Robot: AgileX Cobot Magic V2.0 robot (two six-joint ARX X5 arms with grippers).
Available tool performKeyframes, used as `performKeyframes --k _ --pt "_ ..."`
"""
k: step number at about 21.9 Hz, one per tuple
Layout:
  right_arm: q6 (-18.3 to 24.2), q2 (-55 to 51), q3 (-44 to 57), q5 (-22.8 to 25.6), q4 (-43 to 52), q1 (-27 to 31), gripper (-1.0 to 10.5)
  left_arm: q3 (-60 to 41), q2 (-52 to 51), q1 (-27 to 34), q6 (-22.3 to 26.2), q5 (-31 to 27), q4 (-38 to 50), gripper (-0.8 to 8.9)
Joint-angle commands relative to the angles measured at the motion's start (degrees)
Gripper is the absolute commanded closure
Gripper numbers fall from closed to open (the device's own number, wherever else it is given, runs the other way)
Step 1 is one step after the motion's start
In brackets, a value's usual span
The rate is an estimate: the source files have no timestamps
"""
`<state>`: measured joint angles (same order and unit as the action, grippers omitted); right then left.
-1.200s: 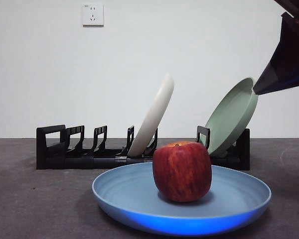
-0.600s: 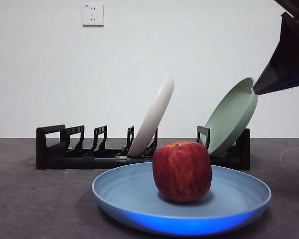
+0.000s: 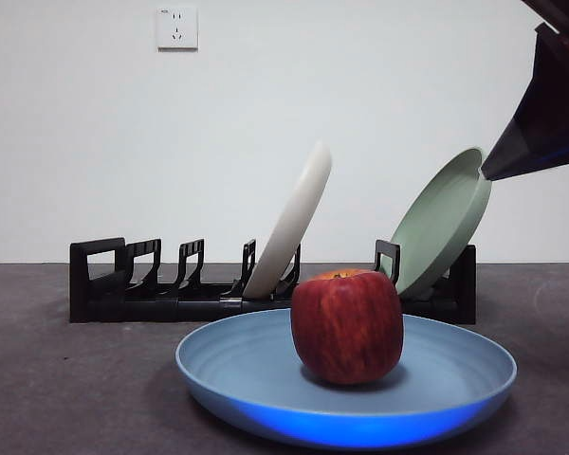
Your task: Take the blue plate from the plate rack,put the plate on the table,take the apple from the table,put the apple in the plate
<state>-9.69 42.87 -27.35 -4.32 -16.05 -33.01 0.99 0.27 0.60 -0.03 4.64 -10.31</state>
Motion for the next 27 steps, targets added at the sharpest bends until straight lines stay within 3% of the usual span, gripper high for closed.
performKeyframes --k 1,6,10,15,21,27 --pt "-0.5 -0.4 0.0 0.1 0.1 0.0 9.5 -0.8 -0.1 0.1 0.0 0.0 0.1 8.17" --pt "5.3 -12.1 0.3 -0.1 -6.3 7.8 9.5 -0.8 -0.1 0.1 0.0 0.0 0.1 8.17" --pt "8.5 -25.9 3.9 -0.1 -6.3 18.9 9.5 -0.8 -0.1 0.1 0.0 0.0 0.1 8.17" --pt "13.2 -38.2 10.7 -0.2 -3.4 25.6 9.5 -0.8 -0.1 0.1 0.0 0.0 0.2 8.17" --pt "12.5 -41.7 18.3 -0.3 4.2 27.0 9.5 -0.8 -0.1 0.1 0.0 0.0 0.1 8.17" --pt "9.3 -42.8 21.9 -0.2 5.3 27.0 9.5 -0.8 -0.1 0.1 0.0 0.0 0.2 8.17"
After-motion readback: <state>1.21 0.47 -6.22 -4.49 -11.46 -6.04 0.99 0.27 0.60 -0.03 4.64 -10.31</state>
